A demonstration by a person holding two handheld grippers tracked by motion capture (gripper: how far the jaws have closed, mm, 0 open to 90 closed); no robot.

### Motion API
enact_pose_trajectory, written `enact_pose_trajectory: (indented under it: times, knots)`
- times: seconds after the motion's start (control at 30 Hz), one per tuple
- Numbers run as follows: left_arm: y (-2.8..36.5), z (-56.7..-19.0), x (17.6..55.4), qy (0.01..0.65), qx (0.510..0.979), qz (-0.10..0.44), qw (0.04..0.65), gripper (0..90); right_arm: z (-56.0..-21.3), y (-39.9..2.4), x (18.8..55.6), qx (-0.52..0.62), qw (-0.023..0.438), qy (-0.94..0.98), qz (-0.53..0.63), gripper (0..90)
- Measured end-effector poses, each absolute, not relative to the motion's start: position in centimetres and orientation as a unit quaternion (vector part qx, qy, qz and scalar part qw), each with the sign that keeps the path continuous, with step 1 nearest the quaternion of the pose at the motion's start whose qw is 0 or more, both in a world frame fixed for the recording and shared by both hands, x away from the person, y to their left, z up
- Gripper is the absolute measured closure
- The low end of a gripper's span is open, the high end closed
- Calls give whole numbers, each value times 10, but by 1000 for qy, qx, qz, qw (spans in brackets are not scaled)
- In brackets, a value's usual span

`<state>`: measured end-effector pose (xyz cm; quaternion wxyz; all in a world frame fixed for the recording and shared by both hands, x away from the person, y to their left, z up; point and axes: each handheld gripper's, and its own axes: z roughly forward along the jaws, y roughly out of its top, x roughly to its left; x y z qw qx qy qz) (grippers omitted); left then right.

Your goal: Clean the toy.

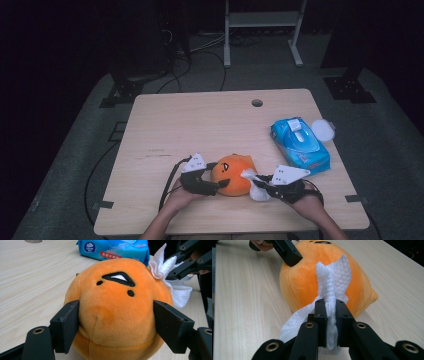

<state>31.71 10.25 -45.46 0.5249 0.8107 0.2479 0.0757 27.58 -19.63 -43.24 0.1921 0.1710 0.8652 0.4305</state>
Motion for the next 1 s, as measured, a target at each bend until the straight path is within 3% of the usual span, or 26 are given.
enact_pose_trajectory:
  times: [0.27,0.43,0.6,0.77,0.87,0.93,1.0]
  knots:
    - [104,-456,318,252,810,75,524,245,-427,-182,270,153,191,866,437,806]
    - [103,-455,317,243,813,82,523,244,-424,-197,278,187,193,856,441,806]
    - [81,-449,301,178,835,137,503,226,-422,-176,279,179,176,853,458,807]
    - [84,-450,299,162,838,141,502,208,-421,-164,277,160,177,856,458,807]
    - [89,-449,301,165,833,132,511,172,-422,-173,279,166,181,854,458,807]
    - [89,-448,305,187,834,123,505,76,-425,-186,281,182,187,852,454,807]
    - [88,-450,306,192,834,115,504,60,-426,-189,281,185,188,852,453,807]
